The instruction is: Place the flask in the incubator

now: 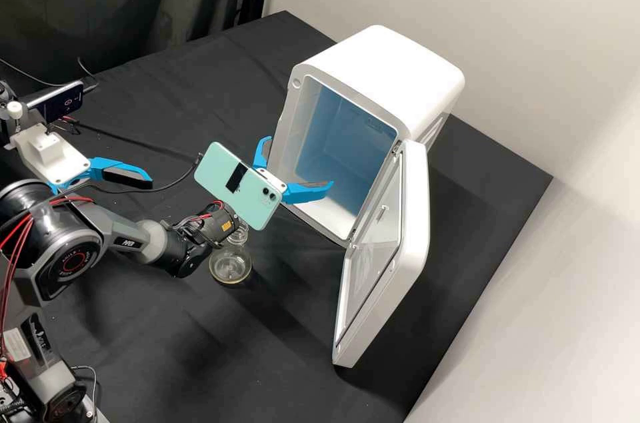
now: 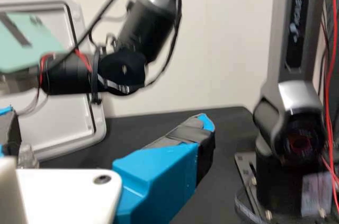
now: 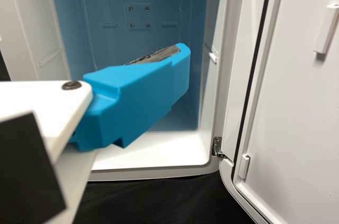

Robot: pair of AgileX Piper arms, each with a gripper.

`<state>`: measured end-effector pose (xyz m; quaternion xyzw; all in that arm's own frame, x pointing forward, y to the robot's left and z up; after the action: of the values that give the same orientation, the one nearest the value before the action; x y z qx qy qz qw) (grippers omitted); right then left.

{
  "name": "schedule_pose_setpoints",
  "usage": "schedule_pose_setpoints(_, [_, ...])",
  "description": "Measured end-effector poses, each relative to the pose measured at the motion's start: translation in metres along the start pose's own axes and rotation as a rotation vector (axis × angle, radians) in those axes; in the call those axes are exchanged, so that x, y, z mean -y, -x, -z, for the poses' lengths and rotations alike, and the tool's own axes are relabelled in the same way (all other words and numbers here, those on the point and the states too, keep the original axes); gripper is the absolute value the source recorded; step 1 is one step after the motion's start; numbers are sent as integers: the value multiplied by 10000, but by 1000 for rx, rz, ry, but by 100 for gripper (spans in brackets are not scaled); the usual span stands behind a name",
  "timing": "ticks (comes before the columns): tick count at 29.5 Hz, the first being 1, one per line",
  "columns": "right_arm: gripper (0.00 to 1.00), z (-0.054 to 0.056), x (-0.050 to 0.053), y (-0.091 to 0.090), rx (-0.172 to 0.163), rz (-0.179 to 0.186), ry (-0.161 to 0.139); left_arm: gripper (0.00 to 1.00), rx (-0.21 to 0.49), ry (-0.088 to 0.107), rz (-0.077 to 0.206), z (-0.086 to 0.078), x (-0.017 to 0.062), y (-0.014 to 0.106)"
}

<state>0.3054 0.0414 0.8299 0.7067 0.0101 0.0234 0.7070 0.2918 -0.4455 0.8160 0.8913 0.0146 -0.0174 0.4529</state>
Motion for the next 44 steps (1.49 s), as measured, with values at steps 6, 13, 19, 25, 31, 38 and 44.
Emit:
schedule_pose_setpoints(6, [100,0,0,0,0,0,0,100,10,5,-9,190,91,266])
schedule_pose_setpoints(13, [100,0,0,0,0,0,0,100,20,20,-16,416,171,509])
schedule_pose_setpoints(19, [100,0,0,0,0,0,0,100,-11,13,46,572,283,658])
schedule_pose_setpoints(25, [100,0,0,0,0,0,0,100,-11,15,106,631,394,755])
schedule_pose_setpoints(31, [100,0,0,0,0,0,0,100,36,4,185,712,526,839])
schedule_pose_setpoints(38, [100,0,0,0,0,0,0,100,-28,29,188,922,525,899])
schedule_pose_setpoints(44, [100,0,0,0,0,0,0,100,-87,64,161,1066,472,918])
